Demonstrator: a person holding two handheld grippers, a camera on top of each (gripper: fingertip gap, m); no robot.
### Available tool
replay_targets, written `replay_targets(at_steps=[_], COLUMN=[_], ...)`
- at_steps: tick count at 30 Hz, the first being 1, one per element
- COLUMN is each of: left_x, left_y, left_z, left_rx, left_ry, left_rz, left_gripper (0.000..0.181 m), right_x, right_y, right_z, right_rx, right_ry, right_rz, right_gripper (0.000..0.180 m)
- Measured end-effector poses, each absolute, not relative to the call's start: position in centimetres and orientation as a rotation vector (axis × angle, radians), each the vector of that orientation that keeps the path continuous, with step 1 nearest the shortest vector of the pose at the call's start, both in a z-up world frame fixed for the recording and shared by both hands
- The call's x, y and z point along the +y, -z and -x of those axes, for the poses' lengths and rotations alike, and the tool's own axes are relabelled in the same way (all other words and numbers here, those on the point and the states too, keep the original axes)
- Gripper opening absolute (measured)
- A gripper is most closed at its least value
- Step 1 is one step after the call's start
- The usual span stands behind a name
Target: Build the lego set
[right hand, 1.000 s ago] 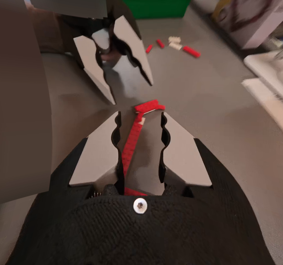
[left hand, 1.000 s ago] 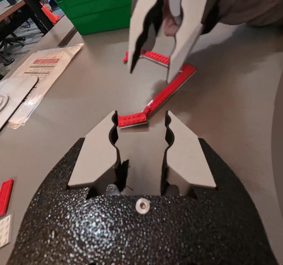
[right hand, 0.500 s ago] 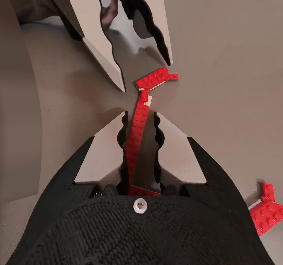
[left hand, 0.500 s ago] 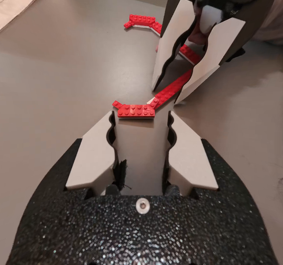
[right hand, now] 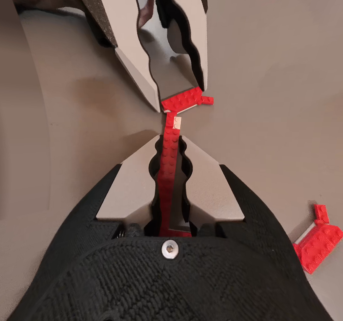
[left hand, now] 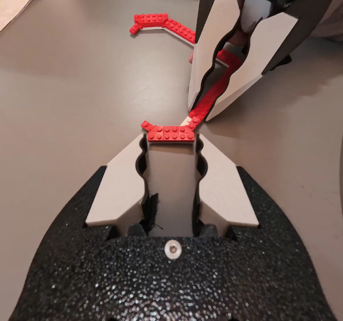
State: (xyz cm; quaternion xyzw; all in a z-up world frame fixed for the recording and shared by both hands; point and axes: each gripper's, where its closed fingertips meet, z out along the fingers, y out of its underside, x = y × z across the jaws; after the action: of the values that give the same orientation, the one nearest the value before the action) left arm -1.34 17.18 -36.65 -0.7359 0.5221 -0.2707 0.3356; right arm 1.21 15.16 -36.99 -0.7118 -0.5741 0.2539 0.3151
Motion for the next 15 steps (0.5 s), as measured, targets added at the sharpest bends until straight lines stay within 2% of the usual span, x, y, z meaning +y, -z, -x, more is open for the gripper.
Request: replay_targets(at_steps=[15], left_x=[17.30], left_y=[36.55], left_z=[1.02], left_rx=[1.373], left_ry=[0.647], left_rz=[1.891], left_gripper=[0.048], right_x=[14.88], right_y=[36.99], right_z=[-1.34], right_rx=[-1.558], right_ry=[-0.669], right_rz=[1.847], right_gripper=[0.015])
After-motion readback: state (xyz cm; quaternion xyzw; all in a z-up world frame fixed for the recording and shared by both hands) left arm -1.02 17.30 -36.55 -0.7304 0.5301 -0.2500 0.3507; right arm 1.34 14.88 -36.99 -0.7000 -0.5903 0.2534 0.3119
